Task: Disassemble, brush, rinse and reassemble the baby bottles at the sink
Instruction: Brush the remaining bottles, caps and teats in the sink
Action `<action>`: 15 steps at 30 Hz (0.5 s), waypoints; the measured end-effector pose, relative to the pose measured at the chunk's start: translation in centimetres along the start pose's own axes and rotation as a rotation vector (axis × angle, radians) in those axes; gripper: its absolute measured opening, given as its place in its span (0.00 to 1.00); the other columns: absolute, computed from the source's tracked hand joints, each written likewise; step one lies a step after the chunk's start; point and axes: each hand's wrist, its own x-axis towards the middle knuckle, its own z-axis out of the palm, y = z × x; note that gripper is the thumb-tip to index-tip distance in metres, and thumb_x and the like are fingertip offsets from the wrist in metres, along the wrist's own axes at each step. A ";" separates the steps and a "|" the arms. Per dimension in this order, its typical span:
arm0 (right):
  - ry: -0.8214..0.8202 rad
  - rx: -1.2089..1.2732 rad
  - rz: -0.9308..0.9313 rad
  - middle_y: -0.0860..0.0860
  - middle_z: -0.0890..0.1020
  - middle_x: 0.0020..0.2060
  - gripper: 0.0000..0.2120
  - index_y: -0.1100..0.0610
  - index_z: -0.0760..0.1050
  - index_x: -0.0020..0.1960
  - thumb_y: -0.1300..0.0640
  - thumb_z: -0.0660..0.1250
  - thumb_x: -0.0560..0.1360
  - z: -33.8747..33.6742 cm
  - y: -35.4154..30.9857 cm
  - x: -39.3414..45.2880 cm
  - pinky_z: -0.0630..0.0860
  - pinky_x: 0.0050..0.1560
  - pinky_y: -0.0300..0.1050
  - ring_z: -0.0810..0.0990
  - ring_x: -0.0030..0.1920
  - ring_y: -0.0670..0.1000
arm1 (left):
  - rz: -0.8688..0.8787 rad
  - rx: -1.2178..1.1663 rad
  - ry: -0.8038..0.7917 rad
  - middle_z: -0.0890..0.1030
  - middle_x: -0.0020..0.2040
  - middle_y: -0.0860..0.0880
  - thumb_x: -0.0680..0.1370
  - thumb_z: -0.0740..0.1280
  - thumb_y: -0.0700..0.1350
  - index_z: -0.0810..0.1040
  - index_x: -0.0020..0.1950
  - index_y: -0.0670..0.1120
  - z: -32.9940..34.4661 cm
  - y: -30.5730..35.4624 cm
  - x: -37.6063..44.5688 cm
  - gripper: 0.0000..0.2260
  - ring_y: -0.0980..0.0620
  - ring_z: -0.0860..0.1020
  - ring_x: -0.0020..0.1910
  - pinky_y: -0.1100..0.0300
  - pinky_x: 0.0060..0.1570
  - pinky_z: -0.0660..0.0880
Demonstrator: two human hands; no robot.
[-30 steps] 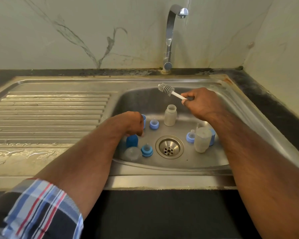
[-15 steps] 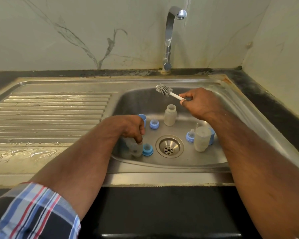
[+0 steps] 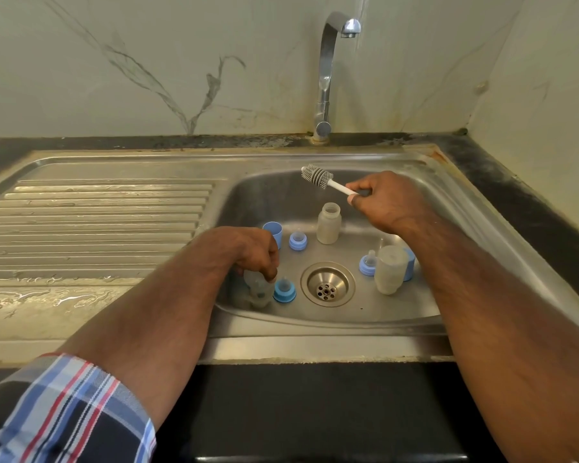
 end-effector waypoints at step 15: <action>-0.006 -0.009 -0.022 0.48 0.83 0.56 0.16 0.48 0.78 0.67 0.53 0.66 0.80 0.0 -0.2 -0.2 0.64 0.36 0.32 0.73 0.39 0.42 | 0.065 0.185 0.250 0.81 0.56 0.52 0.76 0.74 0.53 0.83 0.59 0.51 0.3 1.5 0.5 0.13 0.51 0.77 0.52 0.58 0.53 0.74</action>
